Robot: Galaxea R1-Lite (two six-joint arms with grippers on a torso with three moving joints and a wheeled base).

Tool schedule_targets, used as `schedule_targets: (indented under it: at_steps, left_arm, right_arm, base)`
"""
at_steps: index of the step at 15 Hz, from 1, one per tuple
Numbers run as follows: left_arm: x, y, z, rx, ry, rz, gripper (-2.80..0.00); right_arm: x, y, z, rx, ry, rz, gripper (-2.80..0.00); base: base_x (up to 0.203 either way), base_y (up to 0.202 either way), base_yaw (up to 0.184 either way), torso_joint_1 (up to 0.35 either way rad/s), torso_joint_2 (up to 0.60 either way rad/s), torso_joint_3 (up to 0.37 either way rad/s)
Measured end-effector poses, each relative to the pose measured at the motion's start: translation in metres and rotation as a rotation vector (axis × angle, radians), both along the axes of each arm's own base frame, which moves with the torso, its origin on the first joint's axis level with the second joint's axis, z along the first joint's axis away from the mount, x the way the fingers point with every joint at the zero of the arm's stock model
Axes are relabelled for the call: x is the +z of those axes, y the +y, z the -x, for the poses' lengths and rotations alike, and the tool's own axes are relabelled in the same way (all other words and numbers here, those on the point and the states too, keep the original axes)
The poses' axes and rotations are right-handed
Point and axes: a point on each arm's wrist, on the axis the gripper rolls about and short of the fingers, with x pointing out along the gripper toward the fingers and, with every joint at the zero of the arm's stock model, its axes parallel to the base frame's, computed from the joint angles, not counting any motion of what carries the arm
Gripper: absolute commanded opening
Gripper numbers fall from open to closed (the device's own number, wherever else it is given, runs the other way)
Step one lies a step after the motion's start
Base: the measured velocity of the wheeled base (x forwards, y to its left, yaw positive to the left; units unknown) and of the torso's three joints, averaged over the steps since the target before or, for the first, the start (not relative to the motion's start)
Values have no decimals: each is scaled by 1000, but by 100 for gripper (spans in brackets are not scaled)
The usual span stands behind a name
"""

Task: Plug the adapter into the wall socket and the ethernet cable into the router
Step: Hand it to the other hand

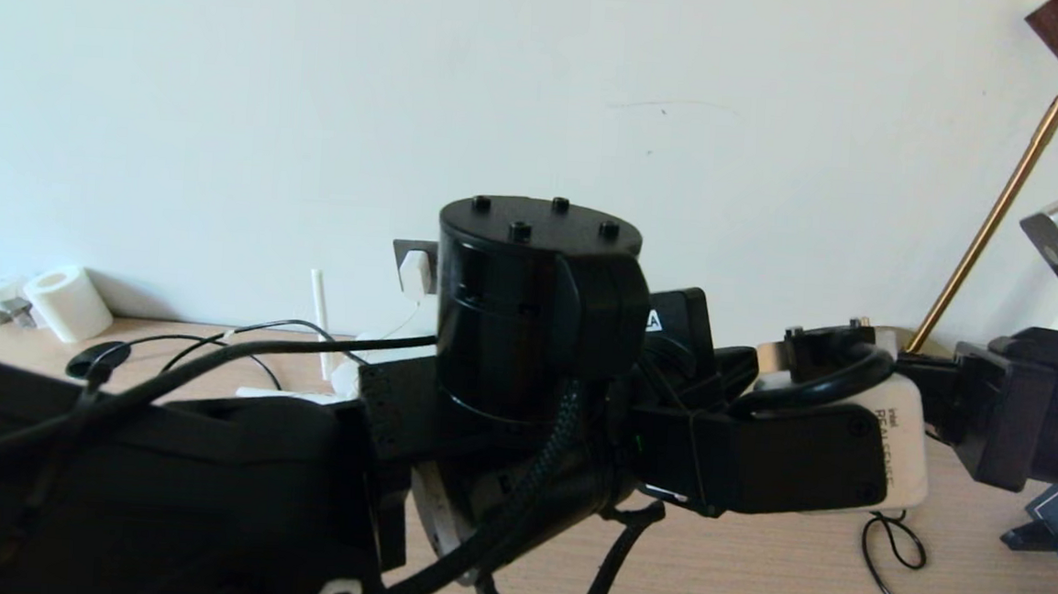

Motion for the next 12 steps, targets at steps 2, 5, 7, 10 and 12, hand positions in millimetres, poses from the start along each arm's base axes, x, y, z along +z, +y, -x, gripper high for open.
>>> schedule_targets:
  at_steps: [2, 5, 7, 10, 12]
  left_arm:
    - [-2, 1, 1, -1, 3, -5, 0]
    - [-1, 2, 2, -4, 0, -3, 0]
    - [1, 8, 4, -5, -17, -12, 0]
    - [12, 22, 8, -21, -86, -30, 0]
    - [19, 27, 12, -80, -134, -34, 0]
  right_arm:
    - [-1, 0, 0, 0, 6, 0, -280]
    - [0, 0, 0, -2, 13, -6, -280]
    - [1, 0, 1, -23, 57, -44, -280]
    - [11, -3, 6, -78, 228, -206, -280]
    - [17, -5, 10, -101, 395, -349, -280]
  base:
    - [0, 0, 0, 0, 0, 0]
    - [0, 0, 0, 0, 0, 0]
    - [0, 0, 0, 0, 0, 0]
    - [0, 0, 0, 0, 0, 0]
    - [0, 0, 0, 0, 0, 0]
